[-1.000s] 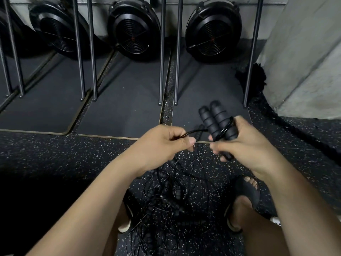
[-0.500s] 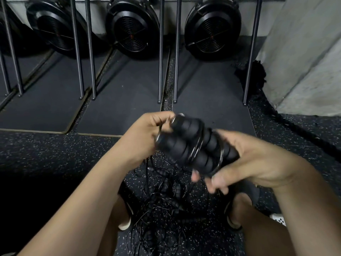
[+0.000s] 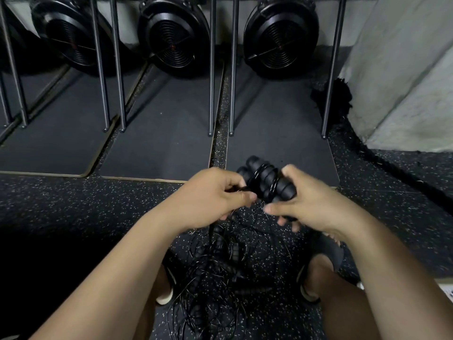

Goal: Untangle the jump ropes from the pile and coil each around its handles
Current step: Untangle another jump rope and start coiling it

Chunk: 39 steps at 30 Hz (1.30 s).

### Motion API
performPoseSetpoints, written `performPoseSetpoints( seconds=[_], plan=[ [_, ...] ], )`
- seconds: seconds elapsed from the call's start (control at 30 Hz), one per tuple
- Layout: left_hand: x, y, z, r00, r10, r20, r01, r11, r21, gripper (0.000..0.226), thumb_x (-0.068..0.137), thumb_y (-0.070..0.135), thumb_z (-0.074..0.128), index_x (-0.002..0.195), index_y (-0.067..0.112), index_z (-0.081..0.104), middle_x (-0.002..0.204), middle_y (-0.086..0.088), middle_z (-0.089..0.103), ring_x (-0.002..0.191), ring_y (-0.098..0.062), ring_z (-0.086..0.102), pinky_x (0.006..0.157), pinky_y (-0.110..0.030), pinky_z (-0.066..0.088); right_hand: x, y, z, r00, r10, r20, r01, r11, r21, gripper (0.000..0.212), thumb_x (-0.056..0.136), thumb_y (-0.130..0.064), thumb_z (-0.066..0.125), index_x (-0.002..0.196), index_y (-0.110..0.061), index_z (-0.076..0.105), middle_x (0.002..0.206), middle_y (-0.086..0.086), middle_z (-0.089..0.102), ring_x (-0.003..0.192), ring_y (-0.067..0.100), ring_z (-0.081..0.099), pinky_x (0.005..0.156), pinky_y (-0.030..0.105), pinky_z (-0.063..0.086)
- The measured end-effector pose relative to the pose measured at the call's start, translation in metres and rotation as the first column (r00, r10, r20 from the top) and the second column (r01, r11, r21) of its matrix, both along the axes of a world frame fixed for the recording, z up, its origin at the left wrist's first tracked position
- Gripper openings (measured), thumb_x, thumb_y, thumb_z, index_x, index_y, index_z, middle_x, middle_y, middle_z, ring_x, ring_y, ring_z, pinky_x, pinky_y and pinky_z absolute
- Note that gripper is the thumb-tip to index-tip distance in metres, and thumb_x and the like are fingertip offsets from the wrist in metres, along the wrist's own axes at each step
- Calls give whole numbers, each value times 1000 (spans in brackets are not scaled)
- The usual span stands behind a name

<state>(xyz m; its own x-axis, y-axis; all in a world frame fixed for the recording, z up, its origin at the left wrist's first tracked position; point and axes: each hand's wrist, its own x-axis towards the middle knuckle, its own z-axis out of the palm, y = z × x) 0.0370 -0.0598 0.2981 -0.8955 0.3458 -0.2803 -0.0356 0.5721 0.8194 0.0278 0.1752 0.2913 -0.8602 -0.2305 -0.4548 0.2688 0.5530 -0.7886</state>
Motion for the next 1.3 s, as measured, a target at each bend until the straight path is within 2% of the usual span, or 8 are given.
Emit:
performPoseSetpoints(
  seconds=[0.3,0.4,0.47,0.6,0.7,0.87,1.1,1.3],
  plan=[
    [-5,-12,7,995,68,-66,-58,987,150,39,82,47,86,79,12,69,57,-6,53,51,-19,42,52,-26,32,13,-6,29,797,544,262,-534,838,-114,56,87,-5,87,136,-17,61,98,5,81,73,18,73,48,23,47],
    [-8,-11,6,994,90,-62,-71,963,260,49,87,52,75,79,6,61,55,-1,43,47,-15,36,46,-22,30,16,-2,46,772,615,160,-566,780,-265,72,83,3,88,144,-18,56,138,19,70,102,25,78,82,43,64],
    [-10,-10,9,992,124,-30,-110,952,285,53,96,49,65,80,-1,59,54,7,46,46,-6,39,47,-15,34,18,1,45,790,611,58,-518,714,-471,74,81,11,86,145,-14,58,130,29,69,108,43,71,87,58,60],
    [-7,1,4,930,343,-129,-302,917,261,30,92,-4,65,65,5,54,40,-5,45,33,-15,43,42,-25,33,12,4,34,921,387,-42,-280,586,-761,53,80,7,80,128,-11,65,110,28,68,69,26,64,46,25,47],
    [0,15,3,972,225,69,-235,909,345,54,110,51,49,82,8,66,64,-18,30,57,-29,22,55,-39,19,6,-1,32,998,59,-38,-66,602,-795,55,81,-6,85,129,-6,59,110,19,70,72,20,65,49,24,46],
    [-1,17,-6,997,46,63,-55,988,145,39,110,44,54,93,15,73,60,-5,42,53,-21,46,57,-30,38,-5,-4,6,919,-390,-65,323,834,-448,53,84,-8,89,123,-12,53,105,17,77,75,24,75,52,29,53],
    [-3,5,1,997,73,1,-73,988,137,31,96,41,78,80,15,72,52,8,46,44,-11,34,45,-21,28,2,2,-6,995,90,40,-92,994,59,56,83,-2,88,118,-25,51,88,8,78,68,21,76,47,30,51],
    [-9,-5,6,986,131,-99,-107,970,219,34,79,51,85,85,18,79,59,5,47,53,-11,35,50,-21,28,16,-3,26,754,580,310,-550,814,-186,61,89,-3,85,133,-28,50,88,7,81,74,14,74,48,20,47]
  ],
)
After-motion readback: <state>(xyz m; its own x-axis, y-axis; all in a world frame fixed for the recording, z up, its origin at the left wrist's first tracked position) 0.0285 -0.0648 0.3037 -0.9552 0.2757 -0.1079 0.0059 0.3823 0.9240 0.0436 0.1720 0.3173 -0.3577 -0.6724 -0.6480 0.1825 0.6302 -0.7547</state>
